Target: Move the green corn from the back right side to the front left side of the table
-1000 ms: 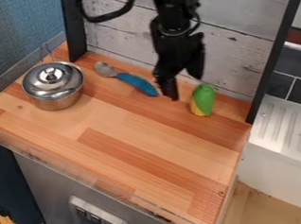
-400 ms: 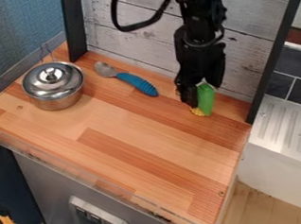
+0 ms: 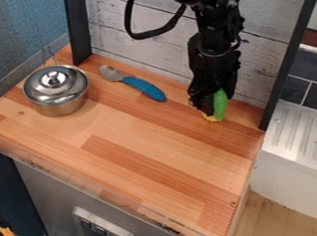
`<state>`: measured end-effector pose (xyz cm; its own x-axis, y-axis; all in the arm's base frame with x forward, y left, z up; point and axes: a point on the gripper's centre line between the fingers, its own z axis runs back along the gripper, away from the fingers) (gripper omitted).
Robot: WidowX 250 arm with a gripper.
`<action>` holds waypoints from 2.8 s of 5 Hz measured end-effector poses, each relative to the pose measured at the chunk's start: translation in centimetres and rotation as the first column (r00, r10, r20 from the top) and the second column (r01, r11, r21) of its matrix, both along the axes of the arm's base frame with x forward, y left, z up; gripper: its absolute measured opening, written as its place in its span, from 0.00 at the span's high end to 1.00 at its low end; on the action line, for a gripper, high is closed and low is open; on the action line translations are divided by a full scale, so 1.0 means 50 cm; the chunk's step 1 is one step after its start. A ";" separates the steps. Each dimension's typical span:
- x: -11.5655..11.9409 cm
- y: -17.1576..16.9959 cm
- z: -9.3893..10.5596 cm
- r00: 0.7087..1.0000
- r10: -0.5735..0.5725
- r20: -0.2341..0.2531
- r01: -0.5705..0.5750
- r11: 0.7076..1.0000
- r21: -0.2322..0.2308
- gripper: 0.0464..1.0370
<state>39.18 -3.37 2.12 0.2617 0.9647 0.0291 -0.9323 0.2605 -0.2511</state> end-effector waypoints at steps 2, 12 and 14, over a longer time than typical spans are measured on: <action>-0.007 -0.004 -0.003 1.000 -0.012 -0.008 0.012 1.000 -0.007 0.36; -0.310 0.297 0.001 0.920 0.387 -0.054 -0.383 0.921 0.075 0.36; -0.313 0.293 -0.015 0.920 0.378 -0.104 -0.375 0.926 0.044 0.05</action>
<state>23.53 11.28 1.38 -0.1178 0.9920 0.0447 -0.9838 -0.1104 -0.1414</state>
